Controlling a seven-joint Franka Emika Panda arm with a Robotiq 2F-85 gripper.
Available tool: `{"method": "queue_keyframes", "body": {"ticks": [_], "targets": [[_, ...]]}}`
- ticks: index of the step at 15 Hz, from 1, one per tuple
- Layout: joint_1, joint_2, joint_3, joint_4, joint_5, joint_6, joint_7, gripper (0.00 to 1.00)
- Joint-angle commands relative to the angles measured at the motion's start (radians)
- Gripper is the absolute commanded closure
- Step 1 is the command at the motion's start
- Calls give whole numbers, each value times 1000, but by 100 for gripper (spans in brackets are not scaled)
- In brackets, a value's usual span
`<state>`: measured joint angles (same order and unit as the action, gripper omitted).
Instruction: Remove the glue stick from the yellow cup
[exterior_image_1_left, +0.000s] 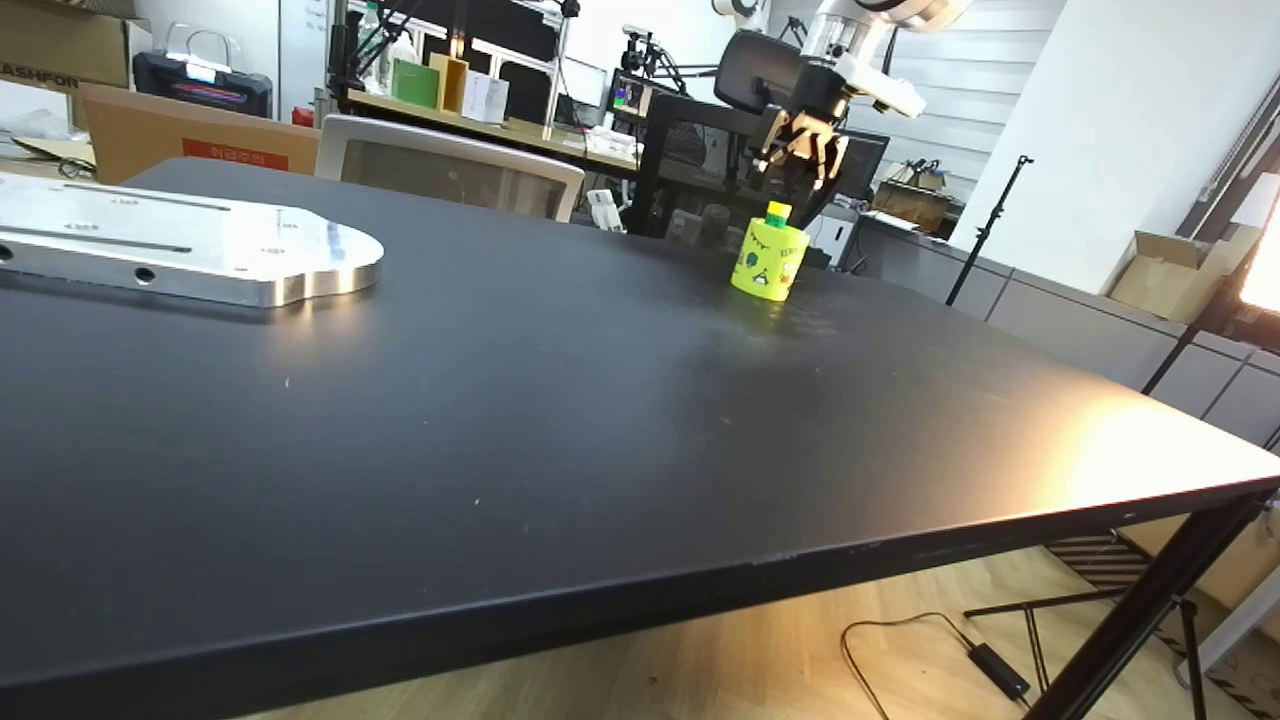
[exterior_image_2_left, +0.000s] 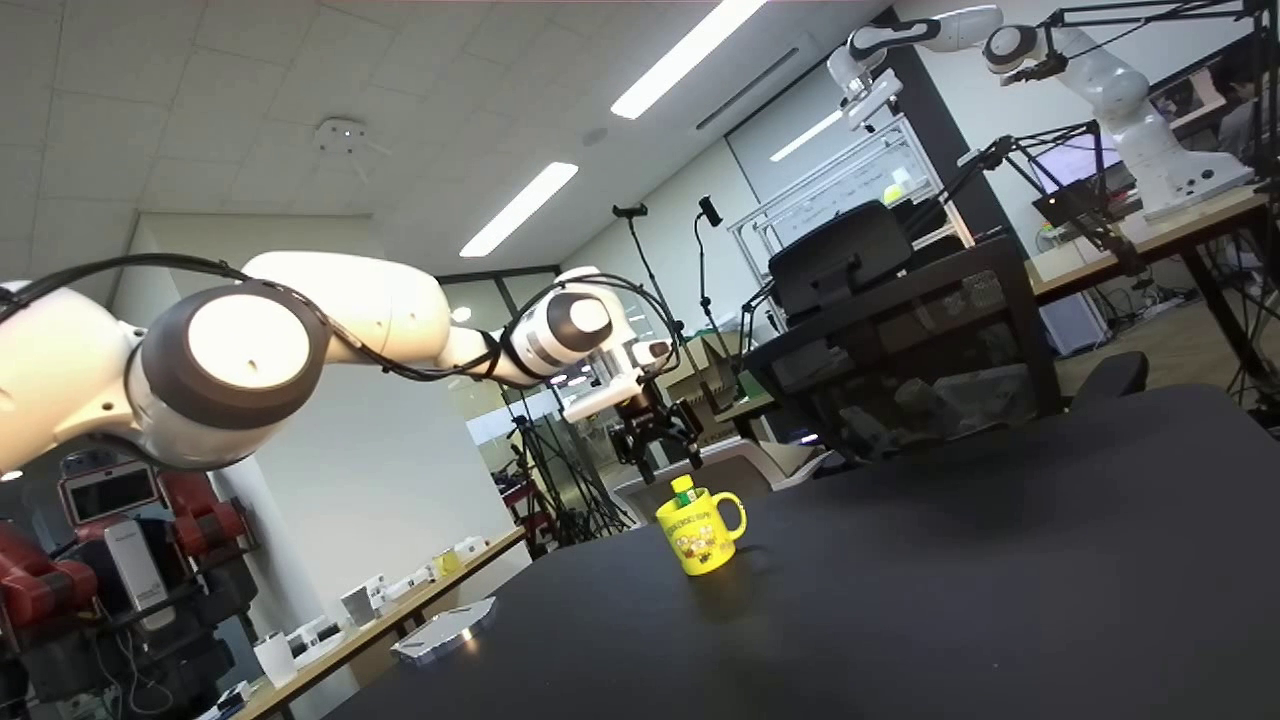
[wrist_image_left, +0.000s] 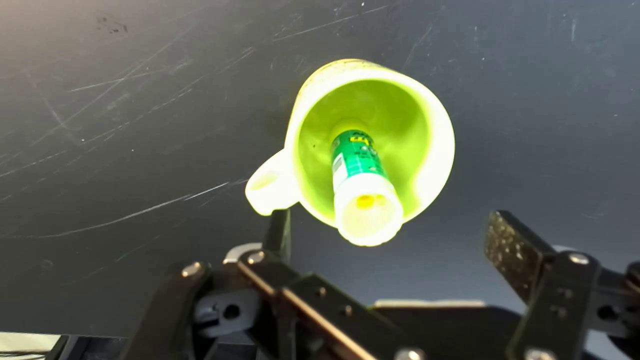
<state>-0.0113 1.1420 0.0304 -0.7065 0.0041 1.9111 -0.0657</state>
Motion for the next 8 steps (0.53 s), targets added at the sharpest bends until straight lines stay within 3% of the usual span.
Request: {"method": "queue_keyframes", "body": {"ticks": [1,8], "targets": [[-10,43,3,69,6,-26,-4,25],[-22,48,4,68,9,-57,2,73]]}}
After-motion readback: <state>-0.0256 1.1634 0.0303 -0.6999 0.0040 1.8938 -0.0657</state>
